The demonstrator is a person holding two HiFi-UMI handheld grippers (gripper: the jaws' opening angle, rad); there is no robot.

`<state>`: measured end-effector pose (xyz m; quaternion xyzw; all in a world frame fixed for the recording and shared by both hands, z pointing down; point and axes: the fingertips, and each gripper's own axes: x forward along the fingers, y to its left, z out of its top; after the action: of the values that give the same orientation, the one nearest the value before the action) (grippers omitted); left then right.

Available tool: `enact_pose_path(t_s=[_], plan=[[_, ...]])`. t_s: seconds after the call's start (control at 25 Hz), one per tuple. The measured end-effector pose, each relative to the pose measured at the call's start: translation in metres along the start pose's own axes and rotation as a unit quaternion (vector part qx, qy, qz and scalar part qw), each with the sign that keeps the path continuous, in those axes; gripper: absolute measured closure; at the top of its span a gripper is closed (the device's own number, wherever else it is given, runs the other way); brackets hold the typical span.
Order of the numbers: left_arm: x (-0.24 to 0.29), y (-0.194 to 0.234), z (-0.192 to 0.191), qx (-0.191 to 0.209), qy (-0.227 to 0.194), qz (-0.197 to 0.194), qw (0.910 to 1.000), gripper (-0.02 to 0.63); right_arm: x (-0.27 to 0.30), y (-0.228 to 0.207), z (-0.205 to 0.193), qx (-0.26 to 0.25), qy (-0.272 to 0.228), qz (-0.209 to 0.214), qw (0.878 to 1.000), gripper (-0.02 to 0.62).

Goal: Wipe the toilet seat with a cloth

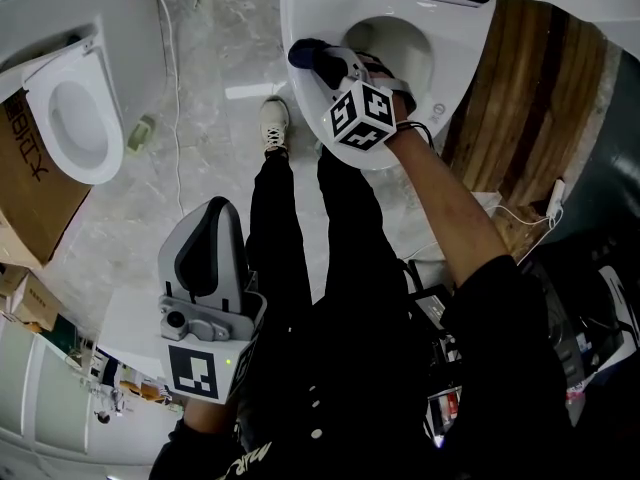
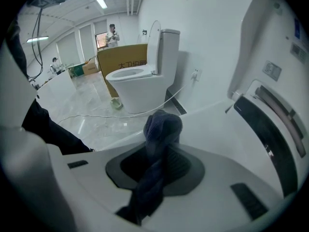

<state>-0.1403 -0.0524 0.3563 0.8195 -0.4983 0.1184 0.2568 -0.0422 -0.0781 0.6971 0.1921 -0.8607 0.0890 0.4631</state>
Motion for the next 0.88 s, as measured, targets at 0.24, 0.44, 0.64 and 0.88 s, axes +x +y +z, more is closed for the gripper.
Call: enact_pose_path(t_s=[0.24,0.44,0.64,0.88], plan=[[0.0,0.001,0.0,-0.001,0.002,0.003,1.0,0.595,0.003,-0.019,0.006,0.037,0.0,-0.014,0.999,0.512],[-0.001,0.003,0.0,-0.001,0.0,0.006,1.0,0.595,0.006,-0.04,0.012,0.088,-0.006,-0.031,0.996,0.511],[-0.003,0.005,0.001,-0.004,-0.001,0.012,0.9999,0.595,0.004,-0.066,0.016,0.184,-0.031,-0.052,0.981,0.511],[-0.004,0.004,0.0,-0.003,-0.002,0.018,0.9998,0.595,0.003,-0.088,0.016,0.249,-0.045,-0.081,0.964,0.511]])
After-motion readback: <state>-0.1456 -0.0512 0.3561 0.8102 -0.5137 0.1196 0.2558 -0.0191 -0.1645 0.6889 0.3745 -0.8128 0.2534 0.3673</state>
